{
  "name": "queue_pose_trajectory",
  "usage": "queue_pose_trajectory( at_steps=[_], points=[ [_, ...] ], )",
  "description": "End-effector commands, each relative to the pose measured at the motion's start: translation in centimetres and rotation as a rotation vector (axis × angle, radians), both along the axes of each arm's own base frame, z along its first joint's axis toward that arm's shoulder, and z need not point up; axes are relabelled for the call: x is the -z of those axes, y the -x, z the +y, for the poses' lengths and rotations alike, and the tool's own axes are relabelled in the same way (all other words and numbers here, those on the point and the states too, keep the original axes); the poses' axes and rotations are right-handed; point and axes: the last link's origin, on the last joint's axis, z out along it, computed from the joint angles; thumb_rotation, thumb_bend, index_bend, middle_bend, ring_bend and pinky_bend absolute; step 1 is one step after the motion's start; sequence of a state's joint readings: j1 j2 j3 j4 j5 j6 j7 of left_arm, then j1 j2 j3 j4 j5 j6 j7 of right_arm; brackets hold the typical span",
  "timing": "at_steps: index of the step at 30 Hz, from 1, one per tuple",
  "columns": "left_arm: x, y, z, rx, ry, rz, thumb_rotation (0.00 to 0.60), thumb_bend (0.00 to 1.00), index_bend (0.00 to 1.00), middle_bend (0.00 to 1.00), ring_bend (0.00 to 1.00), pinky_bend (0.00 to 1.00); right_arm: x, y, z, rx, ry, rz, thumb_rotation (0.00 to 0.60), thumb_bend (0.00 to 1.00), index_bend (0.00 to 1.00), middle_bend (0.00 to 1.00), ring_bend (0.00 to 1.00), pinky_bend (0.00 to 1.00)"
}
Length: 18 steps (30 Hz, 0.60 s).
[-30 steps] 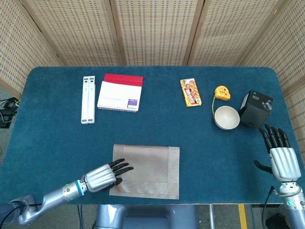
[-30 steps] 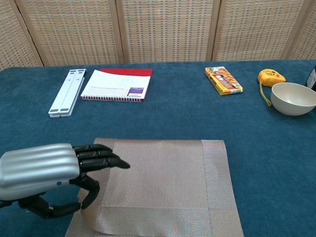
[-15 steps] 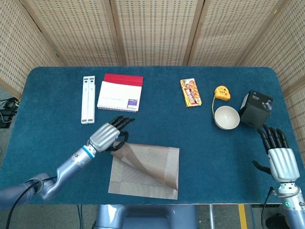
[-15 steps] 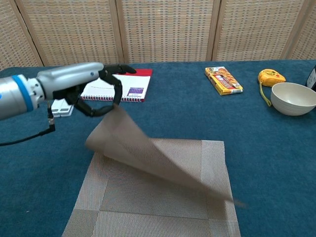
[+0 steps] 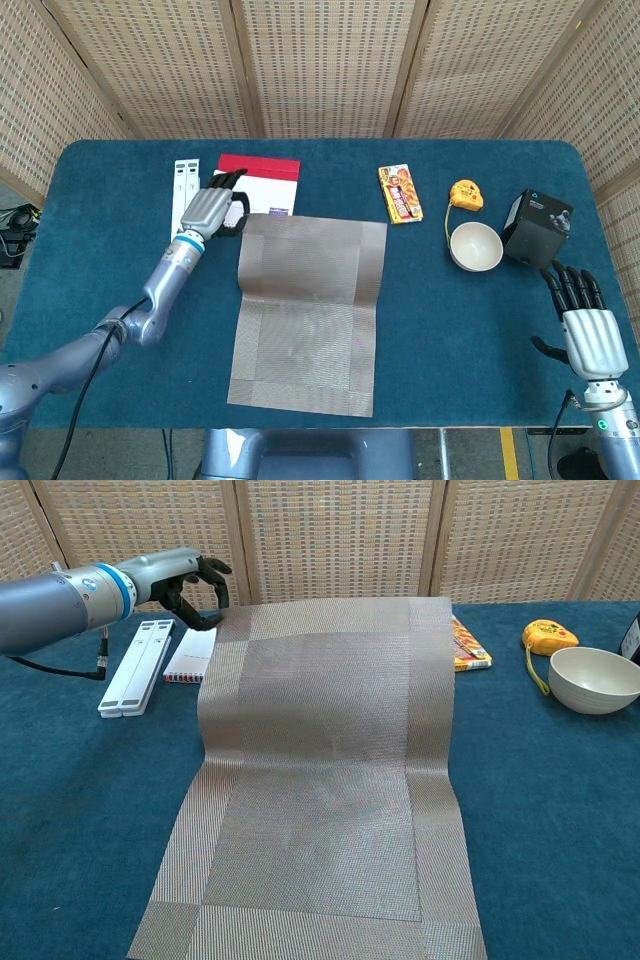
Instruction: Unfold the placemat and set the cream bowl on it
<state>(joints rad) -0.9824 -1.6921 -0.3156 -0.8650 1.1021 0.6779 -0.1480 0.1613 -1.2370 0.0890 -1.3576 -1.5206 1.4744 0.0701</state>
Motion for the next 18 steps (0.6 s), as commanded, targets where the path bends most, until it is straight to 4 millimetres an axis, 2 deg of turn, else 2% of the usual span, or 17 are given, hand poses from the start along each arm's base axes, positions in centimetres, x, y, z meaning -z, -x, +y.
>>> queue_pose_trajectory(
  at_steps=[1, 3, 4, 5, 9, 14, 17, 18],
  points=[
    [0.7, 0.5, 1.1, -0.068, -0.021, -0.033, 0.6, 0.33, 0.41, 0.0, 0.0, 0.0, -0.1, 0.1, 0.0, 0.004, 0.002, 0.002, 0.6, 0.0, 0.05, 0.0, 0.0, 0.0],
    [0.5, 0.9, 1.1, -0.066, -0.011, -0.037, 0.6, 0.09, 0.08, 0.0, 0.0, 0.0, -0.1, 0.2, 0.0, 0.006, 0.001, 0.002, 0.6, 0.0, 0.05, 0.0, 0.0, 0.0],
    [-0.1, 1.1, 1.2, -0.056, -0.026, -0.051, 0.6, 0.03, 0.01, 0.0, 0.0, 0.0, 0.0, 0.2, 0.0, 0.006, -0.001, 0.003, 0.6, 0.0, 0.05, 0.0, 0.0, 0.0],
    [-0.5, 1.2, 1.1, -0.046, -0.043, -0.067, 0.6, 0.0, 0.0, 0.0, 0.0, 0.0, 0.0, 0.2, 0.0, 0.006, -0.003, 0.004, 0.6, 0.0, 0.05, 0.0, 0.0, 0.0],
    [-3.2, 2.2, 0.6, 0.02, -0.111, -0.107, 0.6, 0.0, 0.0, 0.0, 0.0, 0.0, 0.3, 0.1, 0.2, -0.003, -0.02, 0.01, 0.6, 0.0, 0.05, 0.0, 0.0, 0.0],
    [-6.9, 4.4, -1.4, 0.076, -0.109, -0.038, 0.6, 0.0, 0.0, 0.0, 0.0, 0.0, 1.0, -0.3, 0.5, -0.024, -0.059, 0.029, 0.6, 0.0, 0.07, 0.0, 0.0, 0.0],
    [-10.6, 7.0, -3.9, 0.079, -0.107, 0.092, 0.6, 0.0, 0.0, 0.0, 0.0, 0.0, 2.3, -0.8, 0.6, -0.061, -0.131, 0.045, 0.6, 0.0, 0.09, 0.0, 0.0, 0.0],
    [-11.3, 7.3, -4.7, 0.075, -0.107, 0.107, 0.6, 0.0, 0.0, 0.0, 0.0, 0.0, 2.6, -0.9, 0.6, -0.072, -0.144, 0.05, 0.6, 0.0, 0.1, 0.0, 0.0, 0.0]
  ],
)
